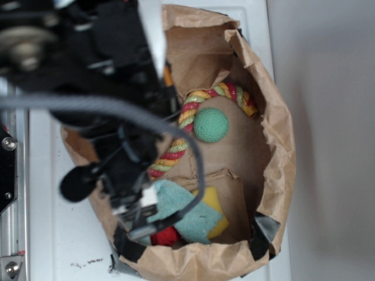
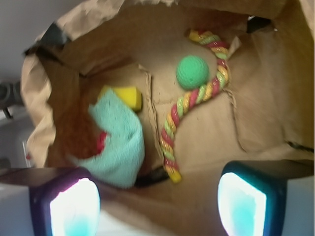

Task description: Grab the multicolored rope.

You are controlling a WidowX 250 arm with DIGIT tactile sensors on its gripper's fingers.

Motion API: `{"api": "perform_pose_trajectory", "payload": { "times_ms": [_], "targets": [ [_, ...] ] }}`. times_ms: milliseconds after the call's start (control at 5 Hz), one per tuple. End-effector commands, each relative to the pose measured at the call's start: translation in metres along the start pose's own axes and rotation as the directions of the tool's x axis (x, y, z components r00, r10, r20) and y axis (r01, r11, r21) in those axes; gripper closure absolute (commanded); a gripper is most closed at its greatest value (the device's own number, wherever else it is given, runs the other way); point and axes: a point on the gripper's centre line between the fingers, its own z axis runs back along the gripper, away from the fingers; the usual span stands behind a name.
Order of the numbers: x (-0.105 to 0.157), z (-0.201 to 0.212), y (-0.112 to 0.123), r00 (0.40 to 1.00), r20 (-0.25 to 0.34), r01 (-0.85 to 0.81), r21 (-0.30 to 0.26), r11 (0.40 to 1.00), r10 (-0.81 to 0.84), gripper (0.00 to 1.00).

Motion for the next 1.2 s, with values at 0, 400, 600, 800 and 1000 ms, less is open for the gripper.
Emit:
{"api": "perform_pose_trajectory", "payload": {
  "times_ms": [0, 400, 600, 800, 1000],
  "targets": [
    [0.028, -0.009, 0.021, 0.995, 0.027, -0.092, 0.023, 0.996, 0.091, 0.0],
    [0.028, -0.009, 0.021, 0.995, 0.027, -0.092, 0.023, 0.996, 0.091, 0.0],
    [0.028, -0.009, 0.021, 0.995, 0.027, -0.092, 0.023, 0.996, 0.091, 0.0],
    [0.023, -0.03, 0.041, 0.941, 0.15, -0.315, 0.063, 0.947, 0.303, 0.0],
    [0.011, -0.05, 0.041, 0.878, 0.169, -0.458, 0.034, 0.888, 0.447, 0.0]
  ]
}}
